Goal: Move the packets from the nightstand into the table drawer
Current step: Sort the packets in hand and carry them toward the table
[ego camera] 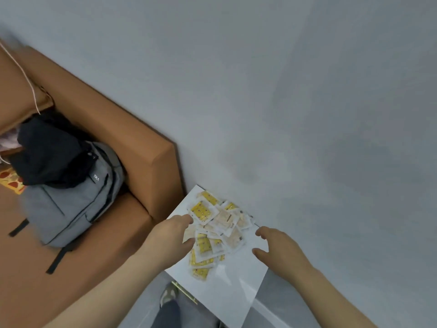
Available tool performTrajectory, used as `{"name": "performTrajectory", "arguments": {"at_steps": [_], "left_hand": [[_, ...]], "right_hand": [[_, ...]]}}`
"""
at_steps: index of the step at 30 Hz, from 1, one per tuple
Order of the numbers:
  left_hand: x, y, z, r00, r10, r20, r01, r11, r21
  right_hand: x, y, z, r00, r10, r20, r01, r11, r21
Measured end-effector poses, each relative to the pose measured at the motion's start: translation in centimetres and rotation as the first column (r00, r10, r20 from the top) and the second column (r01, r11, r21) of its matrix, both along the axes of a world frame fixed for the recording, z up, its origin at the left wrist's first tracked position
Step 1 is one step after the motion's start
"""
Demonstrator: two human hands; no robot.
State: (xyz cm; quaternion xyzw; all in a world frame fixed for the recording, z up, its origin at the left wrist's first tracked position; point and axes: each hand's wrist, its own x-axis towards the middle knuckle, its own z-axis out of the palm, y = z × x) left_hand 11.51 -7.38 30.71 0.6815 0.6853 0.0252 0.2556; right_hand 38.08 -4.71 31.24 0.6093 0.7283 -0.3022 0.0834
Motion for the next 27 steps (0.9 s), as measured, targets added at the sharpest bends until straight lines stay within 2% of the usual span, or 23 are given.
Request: {"name": "performTrajectory", "arguments": {"at_steps": [5, 10, 17, 23, 27], "left_hand": [[-2.4, 3.0, -5.2, 0.999, -0.032, 0.013, 0.034, 0.993, -0.116], [-4.4, 4.9, -10.6, 0.999, -0.037, -0.038, 0.029, 0.979, -0.204], [-5.3, 6.1, -19.7, 0.998, 0.041, -0.048, -0.053, 0.954, -0.294], [-5.4, 5.5, -27.4, 0.996, 0.084, -0.023, -0.086, 0.923, -0.375], [-4.5, 5.2, -30.7, 0.984, 0.156, -0.09, -0.18, 0.882, -0.436]], "right_hand": [[-2.2, 2.0, -4.2, 0.998, -0.058, 0.039, 0.06, 0.996, -0.07], [-4.3, 3.8, -9.1, 0.99, -0.131, 0.053, 0.136, 0.985, -0.104], [-6.6, 5.1, -17.5, 0.986, -0.151, 0.069, 0.161, 0.972, -0.173], [-7.6, 6.0, -22.8, 0.974, -0.216, 0.063, 0.223, 0.963, -0.149], [-7.8, 6.3, -25.4, 0.965, -0.254, 0.056, 0.26, 0.955, -0.144]]}}
